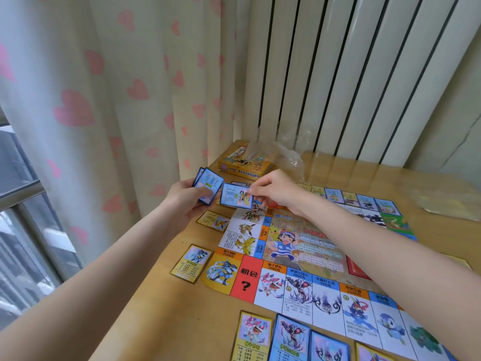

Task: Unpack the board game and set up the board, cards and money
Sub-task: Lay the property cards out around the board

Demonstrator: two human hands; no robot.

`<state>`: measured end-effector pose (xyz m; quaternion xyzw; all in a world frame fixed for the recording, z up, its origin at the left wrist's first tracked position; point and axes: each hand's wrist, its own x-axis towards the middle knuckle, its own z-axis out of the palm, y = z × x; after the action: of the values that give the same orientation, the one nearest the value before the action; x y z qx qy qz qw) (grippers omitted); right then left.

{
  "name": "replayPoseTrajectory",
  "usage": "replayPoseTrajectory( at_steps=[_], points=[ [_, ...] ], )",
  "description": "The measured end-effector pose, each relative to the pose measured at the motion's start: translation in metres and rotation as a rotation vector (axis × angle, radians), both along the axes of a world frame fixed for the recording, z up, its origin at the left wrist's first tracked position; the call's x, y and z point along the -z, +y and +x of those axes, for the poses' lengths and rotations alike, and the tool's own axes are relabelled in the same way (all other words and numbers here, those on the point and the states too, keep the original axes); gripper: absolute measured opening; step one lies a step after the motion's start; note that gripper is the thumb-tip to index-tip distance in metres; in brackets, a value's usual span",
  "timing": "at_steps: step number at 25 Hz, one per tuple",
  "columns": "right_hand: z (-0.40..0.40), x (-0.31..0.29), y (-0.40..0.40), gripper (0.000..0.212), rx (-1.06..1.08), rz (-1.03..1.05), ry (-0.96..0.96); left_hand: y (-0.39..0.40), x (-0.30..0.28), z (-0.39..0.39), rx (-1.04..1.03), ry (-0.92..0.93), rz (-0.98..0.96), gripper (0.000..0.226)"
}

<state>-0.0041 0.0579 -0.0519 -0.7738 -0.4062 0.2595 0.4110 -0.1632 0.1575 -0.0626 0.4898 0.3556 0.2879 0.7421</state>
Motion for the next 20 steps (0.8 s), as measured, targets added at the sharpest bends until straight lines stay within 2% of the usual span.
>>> replayPoseTrajectory(
  at_steps=[7, 13, 17, 20],
  points=[
    [0.002, 0.012, 0.028, 0.004, 0.075, 0.062, -0.018, 0.023, 0.009, -0.004, -0.091, -0.032, 0.037, 0.038],
    [-0.002, 0.028, 0.046, 0.005, 0.042, -0.07, -0.071, 0.019, 0.019, -0.004, -0.049, 0.0, 0.021, 0.037],
    [-0.001, 0.039, 0.052, 0.015, 0.05, -0.172, -0.295, 0.017, 0.022, -0.001, -0.041, 0.012, 0.005, 0.031],
    [-0.006, 0.045, 0.054, 0.015, 0.061, -0.175, -0.388, 0.012, 0.026, 0.0, 0.024, 0.03, 0.005, 0.029]
  ],
)
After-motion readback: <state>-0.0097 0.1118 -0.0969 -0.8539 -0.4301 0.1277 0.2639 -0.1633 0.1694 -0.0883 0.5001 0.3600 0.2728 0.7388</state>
